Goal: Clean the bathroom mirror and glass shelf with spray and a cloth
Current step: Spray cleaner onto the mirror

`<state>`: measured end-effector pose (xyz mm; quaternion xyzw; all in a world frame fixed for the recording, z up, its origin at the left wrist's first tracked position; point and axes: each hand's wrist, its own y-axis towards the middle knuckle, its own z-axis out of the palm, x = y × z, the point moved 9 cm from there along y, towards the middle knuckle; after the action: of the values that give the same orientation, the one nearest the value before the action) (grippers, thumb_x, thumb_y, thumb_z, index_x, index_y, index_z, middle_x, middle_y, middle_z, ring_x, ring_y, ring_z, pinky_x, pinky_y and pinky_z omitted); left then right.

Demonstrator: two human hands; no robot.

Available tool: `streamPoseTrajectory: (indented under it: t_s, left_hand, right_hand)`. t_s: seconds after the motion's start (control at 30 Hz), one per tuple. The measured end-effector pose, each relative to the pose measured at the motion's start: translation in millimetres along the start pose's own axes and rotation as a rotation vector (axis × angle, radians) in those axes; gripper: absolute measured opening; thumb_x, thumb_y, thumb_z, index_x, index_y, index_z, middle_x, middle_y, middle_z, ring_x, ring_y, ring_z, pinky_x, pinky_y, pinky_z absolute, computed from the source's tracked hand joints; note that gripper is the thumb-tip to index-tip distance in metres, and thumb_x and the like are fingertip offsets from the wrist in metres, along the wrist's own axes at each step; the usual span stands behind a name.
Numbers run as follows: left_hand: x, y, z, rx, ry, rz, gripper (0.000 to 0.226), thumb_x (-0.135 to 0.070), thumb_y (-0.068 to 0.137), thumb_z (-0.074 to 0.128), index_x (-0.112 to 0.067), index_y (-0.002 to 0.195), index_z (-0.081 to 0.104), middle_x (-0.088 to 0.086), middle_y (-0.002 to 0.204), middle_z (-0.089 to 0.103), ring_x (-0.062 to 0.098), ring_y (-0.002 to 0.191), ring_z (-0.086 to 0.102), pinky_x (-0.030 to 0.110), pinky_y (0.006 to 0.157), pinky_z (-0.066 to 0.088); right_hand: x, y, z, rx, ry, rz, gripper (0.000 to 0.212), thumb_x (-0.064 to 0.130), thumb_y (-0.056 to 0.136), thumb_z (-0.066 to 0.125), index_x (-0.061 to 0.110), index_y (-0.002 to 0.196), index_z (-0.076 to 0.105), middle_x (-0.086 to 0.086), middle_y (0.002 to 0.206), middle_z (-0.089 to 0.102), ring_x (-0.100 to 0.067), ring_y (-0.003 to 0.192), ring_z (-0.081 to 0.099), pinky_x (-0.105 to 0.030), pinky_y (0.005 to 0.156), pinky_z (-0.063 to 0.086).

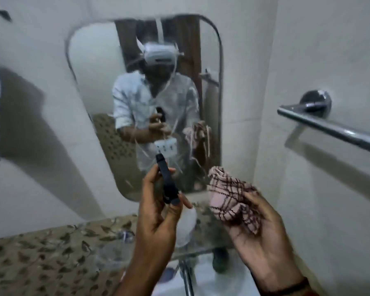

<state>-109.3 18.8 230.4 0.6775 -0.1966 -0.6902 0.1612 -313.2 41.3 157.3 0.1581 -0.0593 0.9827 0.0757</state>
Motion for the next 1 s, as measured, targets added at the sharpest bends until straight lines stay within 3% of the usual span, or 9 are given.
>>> streamPoseTrajectory:
  t_s: [0.07,0.17,0.33,0.4,0.53,0.73,0.83,0.93,1.0]
  left_hand:
    - [-15,17,0,0.016,0.001,0.01,0.063,-0.028,0.106,0.063,-0.025,0.166,0.044,-0.003,0.131,0.074,0.038,0.099,0.078,0.057,0.097,0.062]
    - [-54,50,5,0.065,0.011,0.063,0.058,-0.026,0.107,0.06,-0.034,0.163,0.046,-0.008,0.133,0.074,0.039,0.107,0.078,0.06,0.105,0.062]
    - [-96,101,20,0.193,0.004,0.057,0.048,-0.041,0.107,0.058,-0.041,0.155,0.053,-0.013,0.134,0.075,0.047,0.117,0.076,0.078,0.107,0.058]
    - [-102,111,25,0.246,-0.002,0.047,0.045,-0.044,0.109,0.057,-0.041,0.155,0.054,-0.009,0.137,0.076,0.051,0.124,0.073,0.081,0.113,0.052]
    - [-109,118,39,0.329,0.061,0.061,0.04,-0.037,0.118,0.051,-0.032,0.158,0.051,-0.003,0.13,0.077,0.024,0.109,0.081,0.061,0.112,0.06]
    - [-112,126,52,0.332,0.12,0.109,0.043,-0.043,0.118,0.049,-0.041,0.161,0.043,-0.011,0.14,0.071,0.013,0.139,0.066,0.057,0.127,0.051]
    - [-102,127,31,0.258,0.018,0.106,0.04,-0.051,0.115,0.05,-0.041,0.154,0.051,0.0,0.128,0.075,0.035,0.122,0.075,0.062,0.114,0.059]
    - [-94,130,-1,0.178,0.014,0.117,0.031,-0.037,0.12,0.047,-0.035,0.15,0.055,-0.01,0.114,0.076,0.023,0.084,0.078,0.038,0.091,0.066]
    - [-90,130,-23,0.137,0.042,0.108,0.03,-0.033,0.12,0.046,-0.032,0.148,0.056,-0.018,0.1,0.077,0.019,0.077,0.076,0.04,0.09,0.065]
  right_hand:
    - [5,-6,33,0.081,-0.023,-0.057,0.052,0.009,0.1,0.057,-0.003,0.15,0.062,-0.027,0.145,0.071,-0.03,0.118,0.08,-0.029,0.063,0.067]
    - [6,-9,78,0.138,-0.128,-0.105,0.084,0.013,0.063,0.095,-0.006,0.14,0.07,-0.027,0.14,0.074,-0.026,0.105,0.085,-0.029,0.058,0.066]
    - [21,-3,122,0.078,-0.187,-0.308,0.052,0.013,0.092,0.067,0.0,0.142,0.07,-0.02,0.135,0.079,-0.029,0.125,0.078,-0.032,0.086,0.07]
    - [33,-7,139,0.077,-0.218,-0.442,0.044,0.009,0.099,0.067,0.005,0.142,0.069,-0.014,0.13,0.082,-0.023,0.119,0.08,-0.029,0.08,0.07]
    - [50,-22,160,0.03,-0.282,-0.637,0.032,0.005,0.107,0.063,0.018,0.136,0.07,0.001,0.114,0.087,-0.009,0.102,0.084,-0.022,0.077,0.066]
    - [49,-27,164,-0.02,-0.295,-0.731,0.029,0.003,0.108,0.063,0.023,0.126,0.072,0.001,0.115,0.086,-0.01,0.105,0.083,-0.021,0.078,0.065]
    - [46,-24,165,-0.026,-0.313,-0.738,0.028,0.003,0.107,0.063,0.025,0.122,0.072,0.005,0.111,0.086,-0.007,0.102,0.083,-0.018,0.075,0.064]
    - [38,-18,172,0.005,-0.32,-0.735,0.031,0.002,0.107,0.062,0.019,0.132,0.07,0.006,0.11,0.086,-0.006,0.099,0.082,-0.018,0.076,0.064]
    - [29,-12,177,0.025,-0.351,-0.72,0.035,0.003,0.107,0.063,0.016,0.138,0.068,0.003,0.117,0.085,-0.01,0.106,0.082,-0.022,0.083,0.066]
